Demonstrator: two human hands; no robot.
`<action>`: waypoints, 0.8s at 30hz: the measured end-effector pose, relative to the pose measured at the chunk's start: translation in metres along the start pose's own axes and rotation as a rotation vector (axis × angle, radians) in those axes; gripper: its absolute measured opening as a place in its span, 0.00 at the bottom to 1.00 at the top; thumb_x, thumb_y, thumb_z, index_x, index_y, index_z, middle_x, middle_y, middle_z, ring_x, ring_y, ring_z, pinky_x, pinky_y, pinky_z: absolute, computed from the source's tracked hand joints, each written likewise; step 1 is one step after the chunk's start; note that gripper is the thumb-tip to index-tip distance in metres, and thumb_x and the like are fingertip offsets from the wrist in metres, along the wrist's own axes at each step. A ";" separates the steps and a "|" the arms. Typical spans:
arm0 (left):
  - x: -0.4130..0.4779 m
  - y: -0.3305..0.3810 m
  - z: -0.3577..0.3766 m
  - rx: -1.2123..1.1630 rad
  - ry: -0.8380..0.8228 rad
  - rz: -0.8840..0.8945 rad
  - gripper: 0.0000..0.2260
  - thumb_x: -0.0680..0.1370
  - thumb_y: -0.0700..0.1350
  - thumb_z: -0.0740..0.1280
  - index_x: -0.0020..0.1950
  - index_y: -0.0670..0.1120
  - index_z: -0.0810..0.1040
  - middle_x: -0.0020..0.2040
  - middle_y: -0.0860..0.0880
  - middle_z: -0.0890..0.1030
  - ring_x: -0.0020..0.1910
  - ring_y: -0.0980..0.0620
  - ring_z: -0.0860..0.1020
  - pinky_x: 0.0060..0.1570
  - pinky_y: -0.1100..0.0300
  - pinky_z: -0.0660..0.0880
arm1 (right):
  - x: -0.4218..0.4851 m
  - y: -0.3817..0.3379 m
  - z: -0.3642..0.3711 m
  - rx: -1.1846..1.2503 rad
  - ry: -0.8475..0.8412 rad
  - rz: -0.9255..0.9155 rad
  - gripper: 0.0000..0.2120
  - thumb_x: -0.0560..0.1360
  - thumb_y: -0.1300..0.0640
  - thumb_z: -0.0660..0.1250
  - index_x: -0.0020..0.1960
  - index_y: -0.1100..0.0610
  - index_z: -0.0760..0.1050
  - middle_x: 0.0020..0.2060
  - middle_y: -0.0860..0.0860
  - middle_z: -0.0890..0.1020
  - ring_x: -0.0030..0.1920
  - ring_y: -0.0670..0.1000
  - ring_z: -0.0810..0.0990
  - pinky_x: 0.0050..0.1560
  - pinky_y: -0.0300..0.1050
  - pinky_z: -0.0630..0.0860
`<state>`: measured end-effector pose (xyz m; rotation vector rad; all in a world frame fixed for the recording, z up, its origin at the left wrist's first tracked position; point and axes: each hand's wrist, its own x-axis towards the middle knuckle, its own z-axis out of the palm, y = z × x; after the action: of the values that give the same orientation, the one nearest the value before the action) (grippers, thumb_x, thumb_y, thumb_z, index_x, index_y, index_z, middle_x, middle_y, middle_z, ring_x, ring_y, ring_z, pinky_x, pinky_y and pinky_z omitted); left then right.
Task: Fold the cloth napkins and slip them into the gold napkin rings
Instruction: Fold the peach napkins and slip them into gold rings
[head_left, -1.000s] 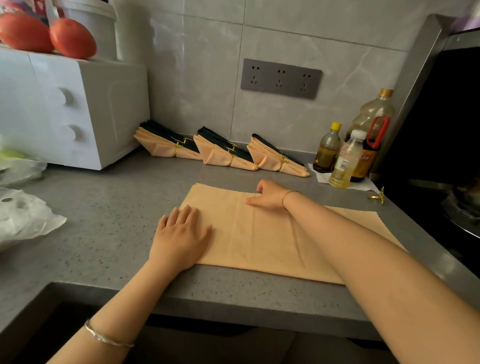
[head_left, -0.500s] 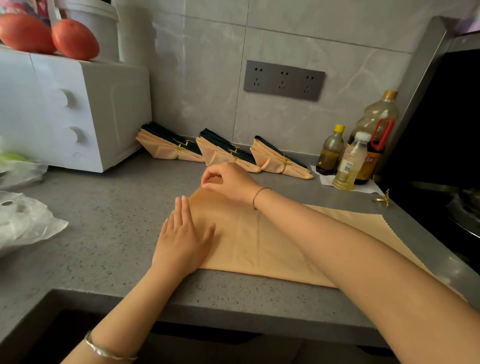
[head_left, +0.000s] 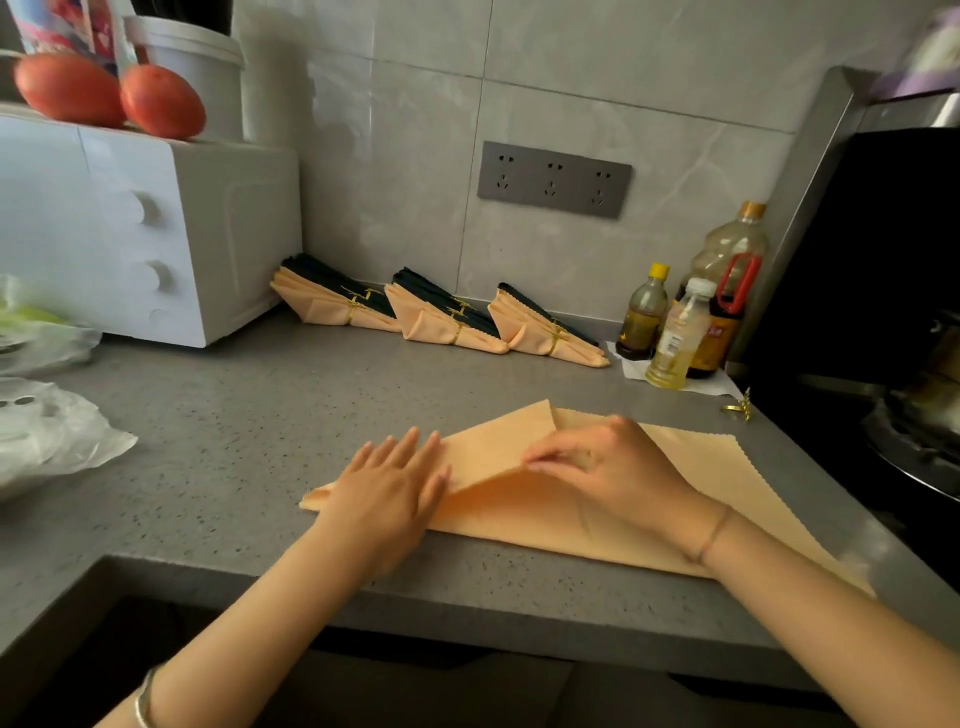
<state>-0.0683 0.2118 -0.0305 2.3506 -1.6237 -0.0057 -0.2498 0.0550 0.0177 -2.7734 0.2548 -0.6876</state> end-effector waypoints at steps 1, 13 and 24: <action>-0.002 0.002 0.004 0.019 -0.019 0.028 0.38 0.72 0.68 0.29 0.78 0.54 0.43 0.79 0.50 0.46 0.77 0.51 0.47 0.73 0.57 0.41 | -0.010 0.001 0.004 0.016 -0.012 0.002 0.09 0.72 0.51 0.70 0.52 0.50 0.81 0.44 0.40 0.83 0.46 0.38 0.80 0.50 0.35 0.77; -0.004 0.007 0.008 0.088 -0.195 0.035 0.25 0.83 0.56 0.42 0.79 0.50 0.42 0.79 0.52 0.43 0.77 0.54 0.43 0.74 0.57 0.39 | -0.051 -0.005 0.018 -0.021 -0.062 0.043 0.05 0.73 0.53 0.71 0.48 0.50 0.84 0.44 0.42 0.84 0.46 0.39 0.79 0.49 0.32 0.76; 0.012 0.010 0.003 -0.003 -0.297 -0.038 0.26 0.83 0.56 0.43 0.79 0.50 0.42 0.79 0.52 0.43 0.77 0.53 0.44 0.74 0.56 0.41 | -0.068 -0.006 0.030 -0.006 -0.028 0.053 0.17 0.76 0.42 0.59 0.50 0.50 0.83 0.46 0.41 0.83 0.47 0.38 0.78 0.47 0.36 0.77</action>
<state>-0.0736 0.1973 -0.0291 2.4714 -1.7024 -0.3812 -0.2943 0.0832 -0.0355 -2.7696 0.3236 -0.6357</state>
